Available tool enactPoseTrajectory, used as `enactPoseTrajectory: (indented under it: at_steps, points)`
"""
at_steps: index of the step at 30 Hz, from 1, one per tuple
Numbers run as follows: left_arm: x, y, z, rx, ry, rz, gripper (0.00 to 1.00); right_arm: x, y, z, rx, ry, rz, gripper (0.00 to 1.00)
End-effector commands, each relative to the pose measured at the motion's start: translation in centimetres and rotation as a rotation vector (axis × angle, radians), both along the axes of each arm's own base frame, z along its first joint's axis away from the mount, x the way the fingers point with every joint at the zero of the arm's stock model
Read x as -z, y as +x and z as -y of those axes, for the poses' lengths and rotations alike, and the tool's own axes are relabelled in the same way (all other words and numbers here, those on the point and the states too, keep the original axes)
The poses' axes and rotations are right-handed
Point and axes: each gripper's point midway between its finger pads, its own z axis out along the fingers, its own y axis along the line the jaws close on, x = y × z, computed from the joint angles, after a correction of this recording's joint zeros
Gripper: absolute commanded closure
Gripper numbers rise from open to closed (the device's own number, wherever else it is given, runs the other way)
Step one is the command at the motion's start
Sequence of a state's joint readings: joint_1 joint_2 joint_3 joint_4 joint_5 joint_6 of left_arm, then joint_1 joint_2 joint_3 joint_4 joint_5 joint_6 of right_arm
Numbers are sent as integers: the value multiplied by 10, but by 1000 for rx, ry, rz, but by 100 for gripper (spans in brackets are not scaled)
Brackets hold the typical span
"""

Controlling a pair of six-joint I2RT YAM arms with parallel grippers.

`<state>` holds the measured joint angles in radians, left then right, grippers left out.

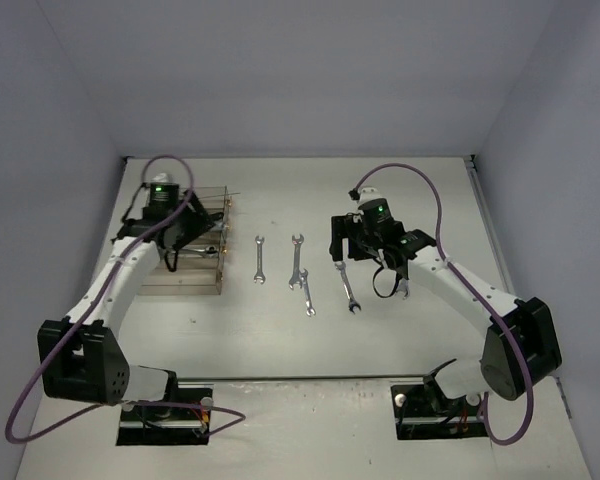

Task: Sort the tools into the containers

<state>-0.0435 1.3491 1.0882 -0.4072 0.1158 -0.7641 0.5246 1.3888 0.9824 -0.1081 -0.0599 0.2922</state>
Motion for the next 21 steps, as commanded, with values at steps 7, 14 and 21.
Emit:
enactPoseTrajectory:
  at_steps: [7,14,21]
  points:
    - [20,-34,140,435,292,-143,45,3,6,27,116,11,0,24]
    - [58,1,160,479,381,-264,48,-2,-3,32,122,35,10,24]
    - [98,19,156,457,363,-370,49,-9,-12,39,124,52,35,24]
